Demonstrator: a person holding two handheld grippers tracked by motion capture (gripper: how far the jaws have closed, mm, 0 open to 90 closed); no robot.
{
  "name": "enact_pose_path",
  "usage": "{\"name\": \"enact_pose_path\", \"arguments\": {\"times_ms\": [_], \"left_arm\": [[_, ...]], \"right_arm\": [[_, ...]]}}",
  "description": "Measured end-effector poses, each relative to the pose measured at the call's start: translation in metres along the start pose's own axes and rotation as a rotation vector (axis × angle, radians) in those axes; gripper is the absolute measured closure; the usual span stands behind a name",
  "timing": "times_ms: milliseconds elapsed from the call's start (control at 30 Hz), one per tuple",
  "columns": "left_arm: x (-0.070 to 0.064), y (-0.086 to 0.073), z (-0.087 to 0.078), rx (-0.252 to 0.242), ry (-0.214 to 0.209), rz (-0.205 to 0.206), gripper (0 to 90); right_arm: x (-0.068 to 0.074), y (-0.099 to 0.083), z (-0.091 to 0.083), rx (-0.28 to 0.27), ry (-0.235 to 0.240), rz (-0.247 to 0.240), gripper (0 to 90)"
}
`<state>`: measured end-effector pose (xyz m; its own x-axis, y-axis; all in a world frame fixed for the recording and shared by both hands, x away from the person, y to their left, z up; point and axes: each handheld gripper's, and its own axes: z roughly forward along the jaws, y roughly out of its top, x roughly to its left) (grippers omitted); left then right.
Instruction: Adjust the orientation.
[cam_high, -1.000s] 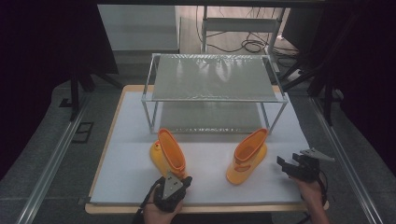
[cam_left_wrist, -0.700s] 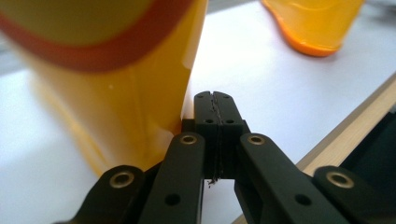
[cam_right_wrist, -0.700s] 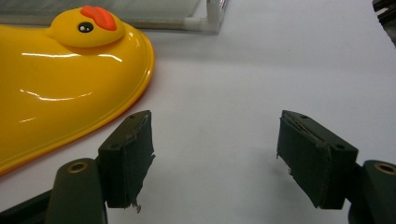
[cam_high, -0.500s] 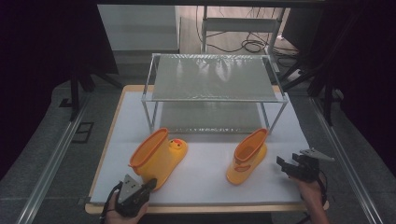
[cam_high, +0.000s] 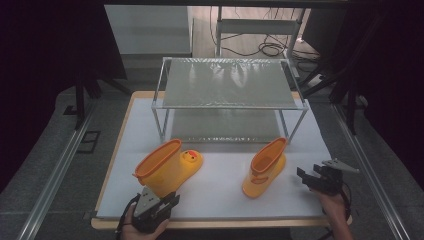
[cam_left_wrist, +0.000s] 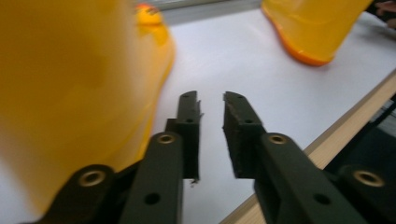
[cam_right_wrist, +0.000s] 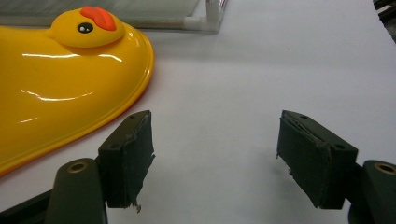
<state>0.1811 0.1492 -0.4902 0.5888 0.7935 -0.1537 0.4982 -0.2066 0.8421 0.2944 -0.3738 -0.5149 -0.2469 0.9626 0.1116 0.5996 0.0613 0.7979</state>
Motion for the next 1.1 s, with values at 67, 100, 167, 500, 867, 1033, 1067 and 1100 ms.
{"name": "enact_pose_path", "arguments": {"times_ms": [67,100,167,500,867,1033,1067,1100], "left_arm": [[-0.004,0.007,0.006,0.011,-0.024,0.001,69.5],[-0.005,0.010,0.009,0.018,-0.038,0.009,69.5],[-0.007,0.017,0.013,0.046,-0.067,0.013,62.5],[-0.025,0.055,0.030,0.198,-0.223,0.078,50.7],[-0.041,0.111,0.041,0.440,-0.423,0.194,46.4],[-0.044,0.132,0.042,0.446,-0.445,0.211,46.1],[-0.044,0.136,0.043,0.445,-0.450,0.210,46.1],[-0.044,0.143,0.044,0.440,-0.456,0.205,46.1]], "right_arm": [[0.000,0.000,-0.001,0.003,0.006,0.002,26.2],[0.000,0.000,-0.001,0.003,0.006,0.002,26.2],[0.000,-0.001,-0.001,0.003,0.007,0.005,26.2],[-0.002,-0.001,-0.005,0.001,0.015,0.010,26.3],[-0.003,-0.003,-0.006,0.002,0.014,0.006,26.5],[-0.004,-0.002,-0.007,0.002,0.014,0.008,26.6],[-0.004,-0.002,-0.007,0.002,0.014,0.008,26.6],[-0.004,-0.002,-0.007,0.002,0.015,0.006,26.6]]}}
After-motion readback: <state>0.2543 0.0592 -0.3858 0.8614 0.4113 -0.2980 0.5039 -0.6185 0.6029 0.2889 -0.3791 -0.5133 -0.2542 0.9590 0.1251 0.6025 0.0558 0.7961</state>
